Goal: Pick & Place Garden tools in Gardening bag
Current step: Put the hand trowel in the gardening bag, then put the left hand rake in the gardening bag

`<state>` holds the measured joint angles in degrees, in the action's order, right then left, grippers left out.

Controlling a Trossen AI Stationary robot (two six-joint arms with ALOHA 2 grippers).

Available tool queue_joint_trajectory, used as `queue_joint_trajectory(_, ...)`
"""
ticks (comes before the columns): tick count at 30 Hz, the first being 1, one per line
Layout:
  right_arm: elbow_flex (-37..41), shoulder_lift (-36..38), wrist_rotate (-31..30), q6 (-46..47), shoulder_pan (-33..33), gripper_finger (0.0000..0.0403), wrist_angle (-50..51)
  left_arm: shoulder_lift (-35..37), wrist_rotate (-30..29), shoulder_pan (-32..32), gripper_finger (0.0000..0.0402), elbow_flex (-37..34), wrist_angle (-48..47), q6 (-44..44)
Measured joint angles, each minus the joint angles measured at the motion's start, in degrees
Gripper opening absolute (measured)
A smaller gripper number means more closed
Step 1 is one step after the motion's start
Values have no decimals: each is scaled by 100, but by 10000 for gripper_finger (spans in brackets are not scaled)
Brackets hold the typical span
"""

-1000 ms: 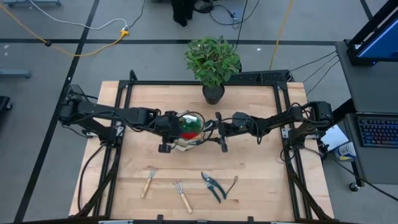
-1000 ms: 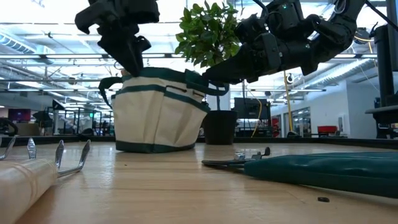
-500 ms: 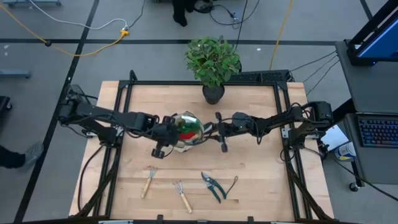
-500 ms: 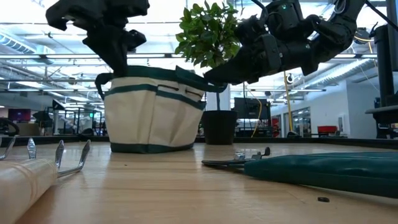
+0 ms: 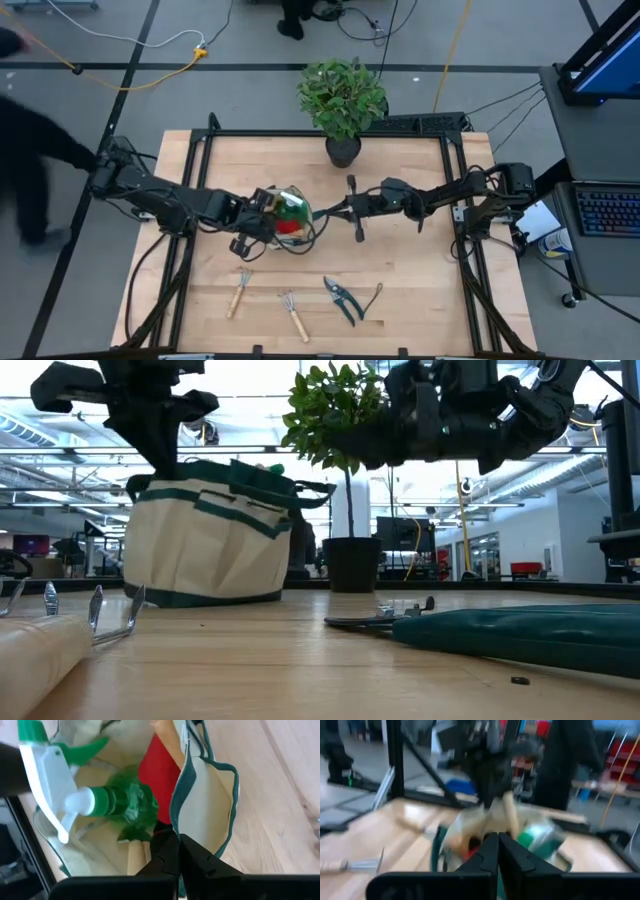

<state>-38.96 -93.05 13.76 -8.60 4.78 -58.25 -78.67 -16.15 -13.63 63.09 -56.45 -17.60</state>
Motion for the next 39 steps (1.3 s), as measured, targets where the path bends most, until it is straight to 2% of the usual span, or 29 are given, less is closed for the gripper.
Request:
queue_joint_trajectory(4, 0, 1, 2, 0, 0, 1, -83, 0, -99, 19, 6, 0, -48, 199)
queue_joint_trajectory(6, 0, 1, 17, 0, -4, 1, -11, 0, 53, 50, 10, 0, -25, 420)
queue_joint_trajectory(10, 0, 1, 0, 46, -2, 1, 521, 0, 307, 112, 16, 0, -25, 1276)
queue_joint_trajectory(14, 0, 1, -4, 283, -1, 8, 579, 91, 354, 141, 20, 0, 43, 1899)
queue_joint_trajectory(19, 0, 1, -7, 167, 0, 42, 613, 141, 610, 144, 21, 0, 388, 2030)
queue_joint_trajectory(26, 0, 1, -11, 188, 0, 117, 650, 153, 581, 144, 22, 0, 473, 2434)
queue_joint_trajectory(30, 0, 1, -11, 190, -2, 146, 654, 151, 578, 144, 24, 0, 492, 2594)
queue_joint_trajectory(34, 0, 1, -13, 190, -2, 162, 657, 151, 445, 144, 46, 0, 936, 2462)
queue_joint_trajectory(39, -2, 1, -13, 190, -2, 167, 668, 151, 84, 144, 94, 0, 1581, 2384)
